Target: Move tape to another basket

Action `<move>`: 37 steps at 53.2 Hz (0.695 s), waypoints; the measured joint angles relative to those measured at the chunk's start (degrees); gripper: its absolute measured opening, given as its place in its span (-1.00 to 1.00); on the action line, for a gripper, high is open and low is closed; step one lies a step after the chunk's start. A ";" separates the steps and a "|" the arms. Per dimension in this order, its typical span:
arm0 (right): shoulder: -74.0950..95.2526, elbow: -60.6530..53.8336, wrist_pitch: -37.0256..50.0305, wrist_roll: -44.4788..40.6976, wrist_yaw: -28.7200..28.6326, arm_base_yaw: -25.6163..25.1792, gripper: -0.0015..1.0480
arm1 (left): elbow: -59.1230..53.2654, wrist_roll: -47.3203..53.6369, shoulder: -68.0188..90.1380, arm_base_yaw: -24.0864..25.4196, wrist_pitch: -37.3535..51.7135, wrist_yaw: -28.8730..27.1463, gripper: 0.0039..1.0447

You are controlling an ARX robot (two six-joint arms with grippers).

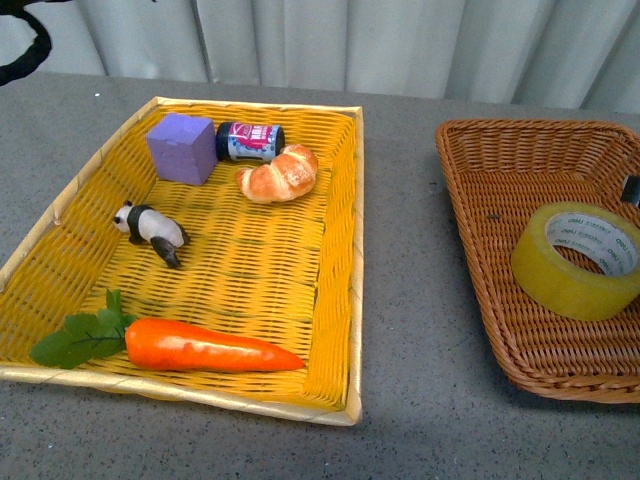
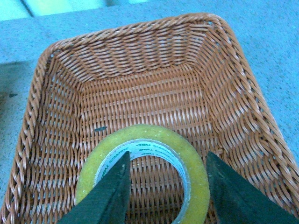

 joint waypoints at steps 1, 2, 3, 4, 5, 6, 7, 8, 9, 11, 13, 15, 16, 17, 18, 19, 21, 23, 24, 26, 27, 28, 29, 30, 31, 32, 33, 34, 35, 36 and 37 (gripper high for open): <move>0.35 -0.66 1.62 -0.55 -0.22 0.02 -0.15 | -0.92 0.11 -0.42 0.13 1.07 0.57 0.46; 0.68 -1.36 3.17 -0.55 -0.31 0.04 -0.19 | -3.52 0.31 -1.99 0.63 3.54 1.81 0.36; 1.46 -3.50 7.48 -2.38 -0.61 0.11 -0.29 | -5.14 0.42 -3.06 1.05 4.72 2.38 0.29; 1.55 -4.98 10.16 -3.17 -0.81 0.11 -0.37 | -6.58 0.55 -4.13 1.49 5.57 2.64 0.22; 1.53 -6.64 13.57 -3.82 -0.87 0.15 -0.47 | -7.93 0.59 -5.14 1.95 6.21 2.84 0.15; 1.42 -7.21 14.88 -4.07 -0.85 0.15 -0.50 | -9.31 0.63 -6.16 2.38 6.71 3.28 0.08; 1.18 -7.80 16.22 -4.63 -0.85 0.15 -0.53 | -9.99 0.68 -6.64 2.58 6.93 3.43 0.05; 0.68 -8.76 18.58 -5.01 -0.85 0.15 -0.60 | -11.34 0.76 -7.61 3.06 7.30 3.65 -0.02; -0.07 -9.70 20.85 -5.16 -0.83 0.15 -0.67 | -12.70 0.79 -8.57 3.45 7.61 3.85 -0.09; -1.40 -11.04 23.93 -5.66 -0.79 0.13 -0.78 | -14.64 0.81 -9.99 3.98 7.98 4.11 -0.19; -3.37 -12.63 27.34 -6.16 -0.76 0.11 -0.92 | -16.96 0.92 -11.69 4.46 8.31 4.70 -0.33; -4.81 -13.75 29.33 -6.67 -0.79 0.11 -0.98 | -18.99 0.98 -13.25 4.94 8.57 5.35 -0.47; -5.27 -14.10 29.94 -6.60 -0.79 0.11 -0.98 | -19.91 1.03 -14.01 5.18 8.68 5.64 -0.54; -6.88 -15.37 31.56 -6.95 -0.85 0.24 -0.98 | -20.83 1.05 -14.78 5.42 8.72 5.86 -0.61; -7.80 -16.06 32.20 -7.06 -0.92 0.31 -0.98 | -21.77 1.05 -15.54 5.64 8.76 6.23 -0.68; -9.18 -17.05 32.57 -7.19 -1.03 0.33 -0.98 | -22.67 1.09 -16.31 5.90 8.79 6.40 -0.75; -11.61 -18.60 32.37 -7.34 -1.05 0.33 -0.98 | -24.00 1.14 -17.53 6.27 8.85 6.75 -0.85; -15.10 -20.46 31.45 -7.43 -1.03 0.33 -0.98 | -25.57 1.14 -19.10 6.78 8.85 7.04 -0.93; -16.76 -21.14 30.86 -7.45 -1.01 0.31 -0.98 | -26.36 1.18 -19.87 6.99 8.85 7.26 -0.93; -19.06 -21.99 29.94 -7.48 -0.98 0.31 -0.98 | -27.50 1.20 -21.00 7.26 8.85 7.48 -0.93; -20.39 -22.43 29.35 -7.48 -0.94 0.28 -0.98 | -28.20 1.20 -21.84 7.43 8.85 7.82 -0.93; -21.70 -22.84 28.70 -7.50 -0.92 0.28 -0.98 | -28.85 1.20 -22.69 7.58 8.83 7.98 -0.93; -22.32 -23.04 28.33 -7.50 -0.90 0.26 -0.98 | -29.49 1.20 -23.54 7.74 8.76 8.31 -0.93; -23.52 -23.43 27.56 -7.48 -0.90 0.26 -0.98 | -29.79 1.22 -23.98 7.78 8.68 8.41 -0.93; -24.68 -23.80 26.75 -7.50 -0.92 0.28 -0.98 | -30.40 1.22 -24.83 7.91 8.52 8.63 -0.93; -25.79 -24.15 25.90 -7.50 -0.96 0.28 -0.98 | -30.97 1.22 -25.64 8.07 8.37 8.79 -0.93; -26.34 -24.30 25.46 -7.50 -0.98 0.28 -0.98 | -31.26 1.22 -26.03 8.13 8.26 8.85 -0.93; -27.39 -24.59 24.59 -7.50 -1.01 0.28 -0.98 | -31.80 1.22 -26.82 8.31 8.00 9.03 -0.93; -28.50 -24.92 23.69 -7.50 -1.03 0.28 -0.98 | -32.37 1.22 -27.54 8.52 7.74 9.22 -0.93; -29.05 -25.07 23.28 -7.50 -1.03 0.28 -0.98 | -33.03 1.22 -27.71 8.70 8.07 9.31 -0.93; -30.18 -25.35 22.40 -7.50 -1.01 0.28 -0.98 | -33.42 1.22 -27.74 8.81 8.57 9.35 -0.93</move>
